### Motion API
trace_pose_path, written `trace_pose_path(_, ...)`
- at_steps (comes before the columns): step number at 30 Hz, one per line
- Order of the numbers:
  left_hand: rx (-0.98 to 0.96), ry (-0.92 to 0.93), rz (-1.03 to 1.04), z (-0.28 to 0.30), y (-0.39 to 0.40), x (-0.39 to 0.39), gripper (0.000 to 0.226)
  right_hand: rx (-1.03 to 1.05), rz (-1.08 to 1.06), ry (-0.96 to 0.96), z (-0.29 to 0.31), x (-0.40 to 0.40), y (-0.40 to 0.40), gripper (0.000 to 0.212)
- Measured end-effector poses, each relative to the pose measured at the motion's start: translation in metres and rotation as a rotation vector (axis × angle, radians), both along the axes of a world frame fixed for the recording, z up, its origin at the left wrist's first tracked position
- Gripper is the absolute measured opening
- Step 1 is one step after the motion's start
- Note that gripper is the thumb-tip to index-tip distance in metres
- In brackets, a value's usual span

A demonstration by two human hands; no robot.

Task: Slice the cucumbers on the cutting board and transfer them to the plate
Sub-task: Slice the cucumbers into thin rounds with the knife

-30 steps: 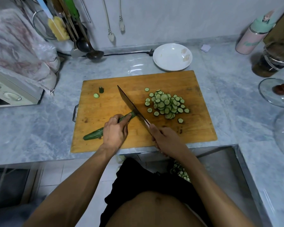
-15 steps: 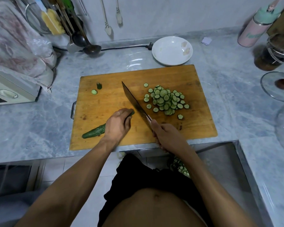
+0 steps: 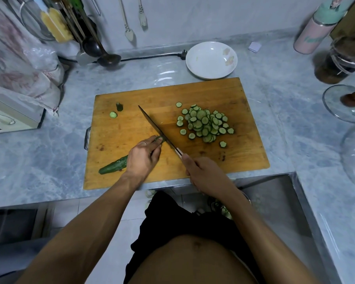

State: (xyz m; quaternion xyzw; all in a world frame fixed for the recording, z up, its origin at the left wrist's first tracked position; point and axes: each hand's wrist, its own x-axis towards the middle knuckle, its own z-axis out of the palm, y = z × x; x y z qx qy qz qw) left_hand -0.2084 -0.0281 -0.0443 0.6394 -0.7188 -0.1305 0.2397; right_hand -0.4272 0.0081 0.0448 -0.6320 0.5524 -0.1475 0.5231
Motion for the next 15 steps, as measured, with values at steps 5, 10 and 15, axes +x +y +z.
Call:
trace_pose_path(5,-0.023,0.013,-0.024,0.001,0.0,0.0,0.028,0.024,0.0,-0.02,0.002,-0.003,0.001,0.067)
trace_pose_path(10,-0.019,0.03,-0.02,0.0,-0.001,0.001,0.028,0.055,0.007,-0.024,0.002,-0.002,-0.002,0.065)
trace_pose_path(15,-0.018,0.019,-0.026,0.001,-0.002,0.001,0.027,0.047,0.035,0.041,-0.004,0.011,-0.019,0.063)
